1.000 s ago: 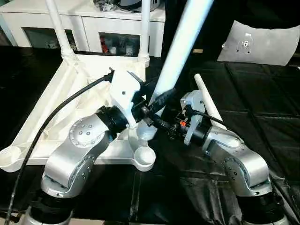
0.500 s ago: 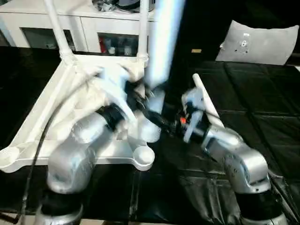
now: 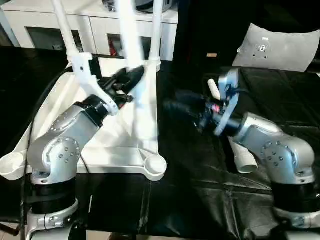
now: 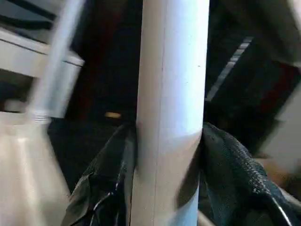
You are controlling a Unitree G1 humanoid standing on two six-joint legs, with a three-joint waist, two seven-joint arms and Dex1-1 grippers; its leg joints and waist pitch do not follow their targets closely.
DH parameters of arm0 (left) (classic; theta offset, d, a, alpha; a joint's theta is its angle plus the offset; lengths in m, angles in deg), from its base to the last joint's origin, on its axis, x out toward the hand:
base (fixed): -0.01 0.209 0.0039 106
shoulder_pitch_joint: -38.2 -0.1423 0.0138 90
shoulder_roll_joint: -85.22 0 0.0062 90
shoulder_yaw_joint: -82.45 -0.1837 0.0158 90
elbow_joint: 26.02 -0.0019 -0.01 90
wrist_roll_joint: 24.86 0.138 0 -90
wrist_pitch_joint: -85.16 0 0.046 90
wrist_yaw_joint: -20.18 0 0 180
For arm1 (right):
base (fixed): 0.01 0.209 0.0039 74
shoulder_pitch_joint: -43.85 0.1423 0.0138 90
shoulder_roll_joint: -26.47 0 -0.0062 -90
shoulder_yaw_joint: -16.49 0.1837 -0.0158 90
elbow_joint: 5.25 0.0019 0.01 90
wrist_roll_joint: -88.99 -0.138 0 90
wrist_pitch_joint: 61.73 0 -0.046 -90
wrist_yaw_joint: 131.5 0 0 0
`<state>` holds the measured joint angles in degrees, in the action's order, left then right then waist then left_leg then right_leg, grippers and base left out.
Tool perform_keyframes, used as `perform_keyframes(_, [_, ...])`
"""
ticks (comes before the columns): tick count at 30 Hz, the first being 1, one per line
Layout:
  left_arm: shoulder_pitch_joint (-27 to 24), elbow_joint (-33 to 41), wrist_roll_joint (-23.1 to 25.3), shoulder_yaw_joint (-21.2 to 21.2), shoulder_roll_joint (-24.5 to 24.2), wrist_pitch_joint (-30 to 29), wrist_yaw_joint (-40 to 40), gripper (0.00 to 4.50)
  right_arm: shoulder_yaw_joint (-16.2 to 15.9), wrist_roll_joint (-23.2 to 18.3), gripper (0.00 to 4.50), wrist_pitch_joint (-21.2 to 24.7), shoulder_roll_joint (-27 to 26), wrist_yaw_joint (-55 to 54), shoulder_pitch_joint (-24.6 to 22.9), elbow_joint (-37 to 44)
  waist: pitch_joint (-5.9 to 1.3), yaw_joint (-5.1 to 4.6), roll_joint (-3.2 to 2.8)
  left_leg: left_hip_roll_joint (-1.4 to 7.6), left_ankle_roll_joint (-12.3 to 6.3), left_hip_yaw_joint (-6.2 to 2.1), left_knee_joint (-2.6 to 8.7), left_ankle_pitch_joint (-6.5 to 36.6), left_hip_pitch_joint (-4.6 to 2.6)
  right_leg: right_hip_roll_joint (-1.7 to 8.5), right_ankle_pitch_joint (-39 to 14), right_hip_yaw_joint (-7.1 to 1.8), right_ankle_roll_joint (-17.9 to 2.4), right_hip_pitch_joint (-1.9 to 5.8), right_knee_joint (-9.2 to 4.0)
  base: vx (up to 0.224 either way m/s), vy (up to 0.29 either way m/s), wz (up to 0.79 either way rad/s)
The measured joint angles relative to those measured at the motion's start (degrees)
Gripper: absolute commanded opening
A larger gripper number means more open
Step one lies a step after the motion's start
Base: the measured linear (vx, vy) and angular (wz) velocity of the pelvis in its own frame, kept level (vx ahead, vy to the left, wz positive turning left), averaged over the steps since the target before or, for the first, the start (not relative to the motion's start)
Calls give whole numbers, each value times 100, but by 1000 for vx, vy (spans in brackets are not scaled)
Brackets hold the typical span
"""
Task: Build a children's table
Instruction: Pick table leg
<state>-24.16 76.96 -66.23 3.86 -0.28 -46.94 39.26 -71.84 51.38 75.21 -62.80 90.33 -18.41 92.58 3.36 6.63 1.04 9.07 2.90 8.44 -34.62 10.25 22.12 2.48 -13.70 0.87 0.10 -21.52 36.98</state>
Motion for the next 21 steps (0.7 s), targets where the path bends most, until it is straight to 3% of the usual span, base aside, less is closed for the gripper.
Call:
perform_keyframes(7, [248, 155, -621, -117, -275, -234, 846, 180, -137, -290, 366, 304, 300, 691, 298, -238, 15, 1, 27, 3, 0, 4, 0, 0, 2, -1, 0, -1, 0, -4, 1, 0, 0, 0])
perform_keyframes(13, [328, 193, -755, -471, -580, -391, 1608, 180, -708, -60, 366, 145, 708, 1493, 386, -436, 28, 15, 51, 5, 0, 8, -1, -1, 1, 0, 1, 0, -1, -3, 3, 0, 0, 0])
perform_keyframes(21, [531, 193, -763, -829, -698, -439, 1982, 180, -964, 32, 366, -83, 701, 1823, 562, -635, 31, 11, 56, 10, -4, 15, -1, -4, 0, 0, 2, 0, -4, -3, 5, 0, 0, 0])
